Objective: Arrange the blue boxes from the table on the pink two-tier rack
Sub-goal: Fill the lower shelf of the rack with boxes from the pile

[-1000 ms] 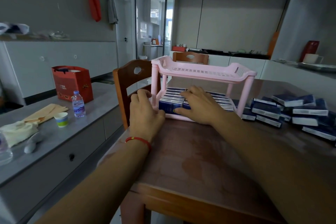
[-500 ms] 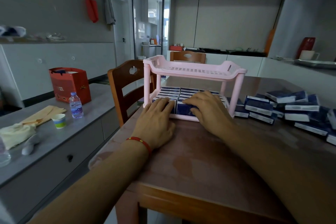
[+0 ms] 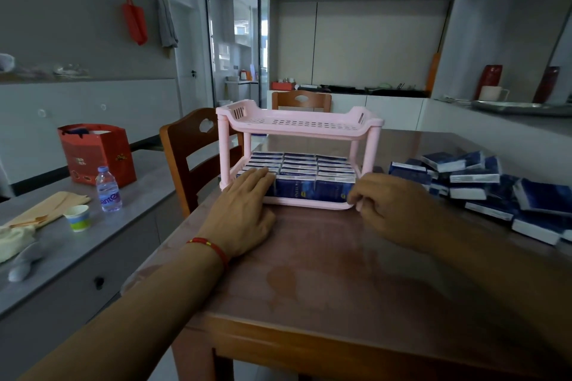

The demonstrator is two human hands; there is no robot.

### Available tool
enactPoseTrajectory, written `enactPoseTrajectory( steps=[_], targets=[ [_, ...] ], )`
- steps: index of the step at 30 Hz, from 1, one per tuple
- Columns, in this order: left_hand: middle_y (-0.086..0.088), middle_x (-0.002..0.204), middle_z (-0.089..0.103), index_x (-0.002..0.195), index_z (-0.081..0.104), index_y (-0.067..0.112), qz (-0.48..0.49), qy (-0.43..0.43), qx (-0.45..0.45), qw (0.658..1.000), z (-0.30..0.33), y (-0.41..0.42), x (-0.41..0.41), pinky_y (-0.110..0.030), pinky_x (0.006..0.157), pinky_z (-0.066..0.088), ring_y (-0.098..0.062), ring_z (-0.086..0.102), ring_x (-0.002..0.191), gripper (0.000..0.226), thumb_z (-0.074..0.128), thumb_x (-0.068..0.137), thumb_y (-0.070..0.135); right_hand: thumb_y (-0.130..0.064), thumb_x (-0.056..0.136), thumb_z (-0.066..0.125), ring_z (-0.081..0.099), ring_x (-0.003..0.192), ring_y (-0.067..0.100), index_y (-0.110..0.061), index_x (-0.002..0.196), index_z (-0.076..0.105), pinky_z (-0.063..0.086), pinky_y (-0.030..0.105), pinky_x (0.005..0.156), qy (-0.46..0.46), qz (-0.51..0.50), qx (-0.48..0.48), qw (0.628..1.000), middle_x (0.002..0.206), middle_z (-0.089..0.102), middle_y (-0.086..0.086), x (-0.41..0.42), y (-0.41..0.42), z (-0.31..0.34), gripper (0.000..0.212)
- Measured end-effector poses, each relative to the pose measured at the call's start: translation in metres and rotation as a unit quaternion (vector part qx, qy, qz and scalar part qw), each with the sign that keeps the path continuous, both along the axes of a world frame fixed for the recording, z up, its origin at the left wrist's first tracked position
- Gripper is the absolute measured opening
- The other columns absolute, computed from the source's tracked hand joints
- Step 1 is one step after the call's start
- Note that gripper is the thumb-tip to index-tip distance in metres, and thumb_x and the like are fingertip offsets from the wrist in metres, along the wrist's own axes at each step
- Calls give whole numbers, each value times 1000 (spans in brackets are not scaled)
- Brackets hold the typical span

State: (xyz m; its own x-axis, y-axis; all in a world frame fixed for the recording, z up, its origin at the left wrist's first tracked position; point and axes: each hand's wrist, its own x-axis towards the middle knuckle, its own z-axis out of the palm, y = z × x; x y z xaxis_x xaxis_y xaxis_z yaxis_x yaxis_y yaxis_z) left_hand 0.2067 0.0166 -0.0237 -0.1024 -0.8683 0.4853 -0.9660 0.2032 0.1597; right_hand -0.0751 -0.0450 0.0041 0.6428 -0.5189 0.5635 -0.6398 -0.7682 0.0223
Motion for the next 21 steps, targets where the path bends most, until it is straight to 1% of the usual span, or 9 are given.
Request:
enactPoseTrajectory(
  steps=[4, 7, 8, 10, 13, 15, 17, 19, 21],
  targets=[
    [-4, 133, 57, 130, 58, 18, -32, -31, -48, 998, 3, 4, -5, -38, 111, 39, -23, 50, 126, 48, 63, 83, 25, -12, 82, 58, 64, 69, 16, -25, 86, 67, 56, 38, 60, 33, -61, -13, 997, 83, 69, -6, -62, -2, 1, 16],
    [-1, 118, 61, 117, 62, 20, -73, -52, -59, 994, 5, 6, -15, -35, 99, 44, -21, 54, 111, 42, 65, 75, 22, -5, 83, 66, 60, 66, 11, -23, 88, 69, 47, 23, 58, -10, -101, -15, 995, 85, 70, -4, -95, -7, -8, 19],
    [0, 118, 61, 116, 62, 21, -86, -53, -58, 993, 6, 7, -21, -32, 99, 43, -19, 53, 111, 42, 65, 75, 20, -5, 84, 66, 59, 67, 9, -24, 90, 68, 47, 22, 59, -33, -116, 6, 993, 86, 70, -4, -100, -8, -13, 20],
    [2, 121, 60, 117, 62, 22, -112, -63, -60, 990, 8, 8, -38, -30, 98, 43, -17, 53, 112, 41, 62, 76, 20, -7, 86, 64, 59, 72, 8, -26, 93, 67, 53, 30, 65, -68, -142, 59, 986, 90, 68, -6, -107, -16, -21, 20],
    [1, 121, 60, 116, 63, 20, -125, -106, -66, 984, 12, -2, -66, -37, 94, 47, -21, 54, 110, 43, 57, 74, 26, -8, 88, 62, 62, 84, 13, -26, 99, 68, 53, 33, 74, -84, -141, 93, 982, 98, 67, -6, -107, -22, -24, 22],
    [-2, 117, 61, 115, 63, 18, -78, -109, -86, 987, 18, -19, -75, -43, 91, 47, -26, 55, 109, 42, 51, 77, 31, -6, 92, 58, 61, 99, 12, -23, 113, 68, 49, 28, 84, -98, -108, 117, 982, 112, 66, -7, -99, -21, -23, 28],
    [-7, 117, 63, 116, 63, 15, -15, -74, -101, 992, 24, -38, -76, -45, 94, 47, -30, 56, 111, 46, 40, 82, 36, -12, 100, 48, 51, 118, 6, -25, 134, 59, 39, 24, 97, -115, -78, 171, 975, 128, 55, -13, -85, -22, -17, 38],
    [-9, 131, 61, 126, 61, 15, 44, -54, -85, 994, 22, -53, -72, -47, 105, 41, -32, 52, 124, 54, 32, 88, 41, -20, 105, 39, 42, 130, 1, -34, 147, 44, 31, 20, 104, -128, -63, 281, 949, 137, 45, -20, -64, -27, -7, 45],
    [-7, 150, 49, 142, 51, 21, 89, -70, -54, 992, 10, -62, -69, -50, 118, 27, -32, 38, 142, 61, 27, 92, 47, -25, 106, 34, 50, 123, -8, -40, 138, 50, 36, 11, 98, -208, -3, 407, 889, 132, 51, -27, -37, -34, -1, 39]
  ],
)
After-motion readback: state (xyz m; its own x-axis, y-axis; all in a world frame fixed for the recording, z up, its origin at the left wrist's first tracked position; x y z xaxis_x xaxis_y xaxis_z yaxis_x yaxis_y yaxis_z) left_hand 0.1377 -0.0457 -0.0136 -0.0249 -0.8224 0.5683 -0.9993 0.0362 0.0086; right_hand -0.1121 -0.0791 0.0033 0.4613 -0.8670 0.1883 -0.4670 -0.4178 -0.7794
